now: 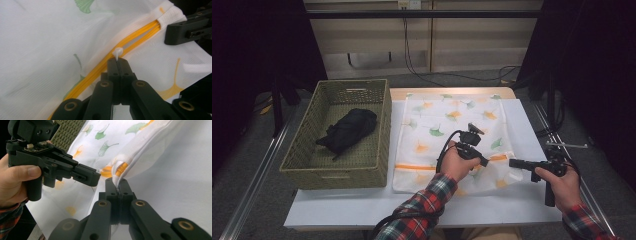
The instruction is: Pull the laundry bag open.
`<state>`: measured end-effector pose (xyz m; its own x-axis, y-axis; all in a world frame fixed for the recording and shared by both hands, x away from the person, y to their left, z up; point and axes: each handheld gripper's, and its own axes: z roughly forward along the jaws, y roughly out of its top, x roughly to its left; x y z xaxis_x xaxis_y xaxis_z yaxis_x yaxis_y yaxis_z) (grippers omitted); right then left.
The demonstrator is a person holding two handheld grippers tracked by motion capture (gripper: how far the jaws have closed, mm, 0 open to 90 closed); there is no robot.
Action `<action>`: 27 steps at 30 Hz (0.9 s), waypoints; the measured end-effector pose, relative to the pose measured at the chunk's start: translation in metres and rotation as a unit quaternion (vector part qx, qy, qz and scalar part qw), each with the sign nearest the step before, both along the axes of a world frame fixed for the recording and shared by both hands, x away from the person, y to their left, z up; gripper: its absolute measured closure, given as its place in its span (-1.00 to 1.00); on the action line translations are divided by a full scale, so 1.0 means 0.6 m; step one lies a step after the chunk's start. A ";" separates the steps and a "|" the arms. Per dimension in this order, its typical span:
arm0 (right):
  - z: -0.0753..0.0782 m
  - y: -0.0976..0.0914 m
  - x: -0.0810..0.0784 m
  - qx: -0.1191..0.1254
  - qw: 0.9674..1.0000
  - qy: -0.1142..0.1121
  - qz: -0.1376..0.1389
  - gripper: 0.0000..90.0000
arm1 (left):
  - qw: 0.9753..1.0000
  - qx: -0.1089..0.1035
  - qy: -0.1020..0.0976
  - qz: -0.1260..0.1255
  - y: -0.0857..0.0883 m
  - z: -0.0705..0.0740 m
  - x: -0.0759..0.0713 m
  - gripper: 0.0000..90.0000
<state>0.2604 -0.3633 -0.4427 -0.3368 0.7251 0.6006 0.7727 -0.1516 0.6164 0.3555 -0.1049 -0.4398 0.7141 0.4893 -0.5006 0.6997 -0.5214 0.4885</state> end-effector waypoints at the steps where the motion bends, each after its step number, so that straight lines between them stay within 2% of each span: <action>1: 0.000 0.000 0.000 -0.001 1.000 0.001 -0.001 0.99 | 1.000 0.000 0.001 -0.003 0.003 0.000 0.001 1.00; 4: -0.001 0.001 0.000 -0.002 1.000 -0.001 0.000 0.99 | 1.000 0.006 0.002 -0.001 0.010 0.001 0.003 1.00; 6: -0.001 0.001 0.000 -0.004 1.000 -0.001 -0.001 0.99 | 1.000 0.006 0.003 0.009 0.013 0.001 0.001 1.00; 11: -0.004 -0.001 0.000 -0.005 1.000 0.002 -0.001 0.99 | 1.000 0.008 0.005 0.007 0.026 0.002 0.004 1.00; 12: -0.004 -0.001 0.000 -0.007 1.000 0.002 -0.001 0.99 | 1.000 0.005 0.009 0.016 0.027 0.002 0.004 1.00; 13: -0.004 0.000 0.001 -0.006 1.000 0.002 0.000 0.99 | 1.000 0.004 0.010 0.009 0.030 0.002 0.007 1.00; 14: -0.004 0.001 0.001 -0.006 1.000 0.001 0.001 0.99 | 1.000 0.007 0.009 0.017 0.031 0.002 0.006 1.00; 18: -0.004 0.002 0.000 -0.008 1.000 0.005 0.000 0.99 | 1.000 0.013 0.008 0.015 0.040 0.006 0.006 1.00; 19: -0.005 0.002 0.000 -0.009 1.000 0.004 0.000 0.99 | 1.000 0.009 0.007 0.017 0.041 0.005 0.007 1.00; 20: -0.005 0.002 0.001 -0.009 1.000 0.004 0.000 0.99 | 1.000 0.005 0.011 0.009 0.044 0.006 0.008 1.00; 23: -0.006 0.003 0.001 -0.012 1.000 0.006 0.002 0.99 | 1.000 0.011 0.011 0.017 0.048 0.007 0.009 1.00; 24: -0.006 0.004 0.001 -0.013 1.000 0.006 0.001 0.99 | 1.000 0.004 0.013 0.027 0.049 0.006 0.008 1.00; 27: -0.006 0.003 0.001 -0.013 1.000 0.006 0.001 0.99 | 1.000 0.007 0.017 0.019 0.057 0.004 0.012 1.00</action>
